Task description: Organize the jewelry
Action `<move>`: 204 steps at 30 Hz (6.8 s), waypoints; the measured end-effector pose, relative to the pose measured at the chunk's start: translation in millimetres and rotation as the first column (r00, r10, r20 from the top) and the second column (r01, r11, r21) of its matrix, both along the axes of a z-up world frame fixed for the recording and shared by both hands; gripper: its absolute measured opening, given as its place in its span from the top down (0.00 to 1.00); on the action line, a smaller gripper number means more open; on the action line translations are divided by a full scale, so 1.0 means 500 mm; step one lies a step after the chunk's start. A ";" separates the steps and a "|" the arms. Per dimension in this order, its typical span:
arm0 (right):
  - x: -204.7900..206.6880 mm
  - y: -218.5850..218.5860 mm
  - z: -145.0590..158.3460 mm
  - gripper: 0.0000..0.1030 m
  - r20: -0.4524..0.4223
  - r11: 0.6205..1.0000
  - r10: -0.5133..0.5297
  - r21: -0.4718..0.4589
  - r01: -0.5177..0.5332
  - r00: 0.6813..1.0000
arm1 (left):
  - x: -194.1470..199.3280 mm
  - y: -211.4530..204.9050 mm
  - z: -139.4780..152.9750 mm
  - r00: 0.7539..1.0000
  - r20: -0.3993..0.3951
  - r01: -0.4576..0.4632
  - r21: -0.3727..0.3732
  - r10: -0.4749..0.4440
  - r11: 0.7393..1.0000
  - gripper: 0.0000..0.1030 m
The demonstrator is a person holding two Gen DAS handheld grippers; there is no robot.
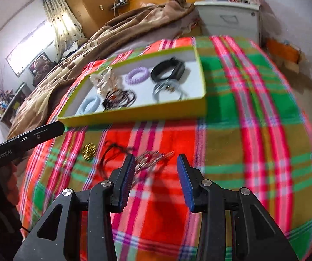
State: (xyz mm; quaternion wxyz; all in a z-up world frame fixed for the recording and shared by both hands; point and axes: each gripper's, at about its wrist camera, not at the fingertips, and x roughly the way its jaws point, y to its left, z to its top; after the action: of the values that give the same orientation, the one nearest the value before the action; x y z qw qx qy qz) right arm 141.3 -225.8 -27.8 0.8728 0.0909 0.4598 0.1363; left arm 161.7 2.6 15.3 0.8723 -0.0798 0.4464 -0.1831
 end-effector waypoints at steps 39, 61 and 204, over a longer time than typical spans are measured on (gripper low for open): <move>-0.046 -0.085 -0.010 0.81 0.039 0.983 -0.156 0.102 0.151 0.987 | -0.020 -0.087 -0.073 0.993 -0.043 0.120 0.222 -0.113 0.968 0.60; -0.048 -0.093 -0.015 0.81 0.039 0.983 -0.152 0.111 0.147 0.988 | -0.035 -0.095 -0.066 0.993 -0.024 0.119 0.232 -0.117 0.965 0.78; -0.047 0.097 -0.026 0.52 0.070 0.973 -0.001 -0.232 0.017 0.998 | -0.053 0.008 -0.004 0.999 0.053 0.000 0.215 -0.012 0.977 0.60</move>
State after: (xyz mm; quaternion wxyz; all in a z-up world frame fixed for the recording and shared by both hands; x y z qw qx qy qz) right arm 118.0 -177.1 -40.6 0.8935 -0.0144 0.4415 0.0807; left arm 135.2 6.5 13.1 0.8870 0.0213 0.4400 -0.1387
